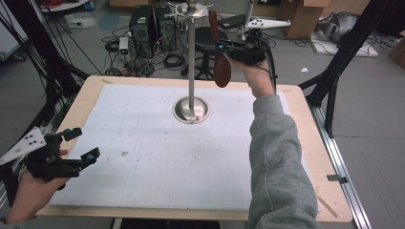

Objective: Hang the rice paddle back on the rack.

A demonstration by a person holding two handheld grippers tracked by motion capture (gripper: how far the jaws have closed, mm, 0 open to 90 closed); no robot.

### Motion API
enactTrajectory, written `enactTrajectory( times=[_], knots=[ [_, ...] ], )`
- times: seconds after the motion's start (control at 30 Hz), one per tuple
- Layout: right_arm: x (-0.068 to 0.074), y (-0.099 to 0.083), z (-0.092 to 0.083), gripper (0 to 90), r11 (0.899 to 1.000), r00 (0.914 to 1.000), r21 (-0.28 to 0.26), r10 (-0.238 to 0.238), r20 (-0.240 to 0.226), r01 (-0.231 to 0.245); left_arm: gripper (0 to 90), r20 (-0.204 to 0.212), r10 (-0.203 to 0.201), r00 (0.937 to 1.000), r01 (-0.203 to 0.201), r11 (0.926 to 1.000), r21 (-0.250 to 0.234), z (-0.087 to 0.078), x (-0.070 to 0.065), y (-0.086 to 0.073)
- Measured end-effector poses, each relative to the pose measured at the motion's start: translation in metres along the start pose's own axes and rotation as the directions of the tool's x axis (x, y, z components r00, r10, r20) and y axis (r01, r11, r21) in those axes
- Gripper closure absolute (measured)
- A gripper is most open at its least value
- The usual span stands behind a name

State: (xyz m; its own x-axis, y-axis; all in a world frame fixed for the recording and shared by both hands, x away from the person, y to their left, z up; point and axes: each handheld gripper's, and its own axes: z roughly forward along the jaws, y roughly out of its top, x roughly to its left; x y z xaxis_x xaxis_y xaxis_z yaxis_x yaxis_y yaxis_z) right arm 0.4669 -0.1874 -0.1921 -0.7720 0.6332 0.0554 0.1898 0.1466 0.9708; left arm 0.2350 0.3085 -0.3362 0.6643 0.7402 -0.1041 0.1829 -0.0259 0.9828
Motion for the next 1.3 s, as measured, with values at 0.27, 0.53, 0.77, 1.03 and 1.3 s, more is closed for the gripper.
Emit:
enactTrajectory(
  times=[0.27,0.53,0.77,1.03,1.3],
  knots=[
    [0.0,-0.003,0.005,77.8,1.0,0.9998,-0.008,0.012,-0.014,-0.012,1.8,-0.001,0.0,1.0,0.0,1.0,-0.001,-0.001,0.001,0.0],
    [-0.001,-0.004,0.01,77.8,1.0,0.9994,-0.017,0.023,-0.026,-0.023,1.8,-0.004,-0.002,1.0,0.002,1.0,-0.006,-0.003,0.001,0.0],
    [-0.002,-0.006,0.011,77.8,0.999,0.9986,-0.025,0.033,-0.04,-0.034,1.8,-0.002,-0.001,1.0,0.001,1.0,0.002,-0.002,0.001,-0.001],
    [-0.002,-0.008,0.015,77.9,0.999,0.9983,-0.024,0.039,-0.043,-0.04,1.8,-0.004,-0.002,1.0,0.002,1.0,-0.002,-0.003,0.001,-0.001],
    [-0.002,-0.009,0.019,77.9,0.998,0.9975,-0.033,0.05,-0.049,-0.052,1.8,-0.008,-0.004,1.0,0.004,1.0,-0.004,-0.005,0.002,0.0]
  ],
)
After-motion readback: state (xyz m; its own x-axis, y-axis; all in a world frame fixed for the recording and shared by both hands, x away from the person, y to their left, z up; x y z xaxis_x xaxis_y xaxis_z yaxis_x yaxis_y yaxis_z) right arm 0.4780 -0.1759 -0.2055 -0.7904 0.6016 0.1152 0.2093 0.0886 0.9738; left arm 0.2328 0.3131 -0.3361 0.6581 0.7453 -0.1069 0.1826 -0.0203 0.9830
